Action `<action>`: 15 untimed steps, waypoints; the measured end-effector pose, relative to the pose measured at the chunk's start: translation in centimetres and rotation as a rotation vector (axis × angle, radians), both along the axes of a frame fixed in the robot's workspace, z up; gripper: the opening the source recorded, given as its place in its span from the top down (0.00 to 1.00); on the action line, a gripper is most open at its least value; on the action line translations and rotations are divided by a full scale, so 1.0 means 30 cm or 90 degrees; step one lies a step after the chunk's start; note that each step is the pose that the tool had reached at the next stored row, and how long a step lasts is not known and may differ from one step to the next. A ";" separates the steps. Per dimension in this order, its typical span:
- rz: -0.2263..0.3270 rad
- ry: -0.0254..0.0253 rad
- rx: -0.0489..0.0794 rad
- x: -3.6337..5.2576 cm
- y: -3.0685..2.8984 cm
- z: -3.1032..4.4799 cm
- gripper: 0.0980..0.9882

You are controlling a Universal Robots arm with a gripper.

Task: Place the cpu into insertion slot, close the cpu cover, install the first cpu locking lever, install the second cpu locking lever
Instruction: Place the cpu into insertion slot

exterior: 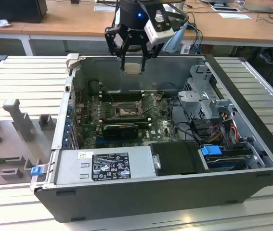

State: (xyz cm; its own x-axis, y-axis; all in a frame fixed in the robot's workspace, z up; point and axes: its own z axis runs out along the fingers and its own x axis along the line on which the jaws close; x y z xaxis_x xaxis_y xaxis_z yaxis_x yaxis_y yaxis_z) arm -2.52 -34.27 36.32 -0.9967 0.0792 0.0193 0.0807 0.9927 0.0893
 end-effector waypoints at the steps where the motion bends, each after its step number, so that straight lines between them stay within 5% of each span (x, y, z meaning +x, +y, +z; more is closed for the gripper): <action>1: -0.001 0.0000 0.000 0.000 0.000 0.000 0.50; 15: -0.024 0.0000 0.000 0.000 0.000 0.000 0.50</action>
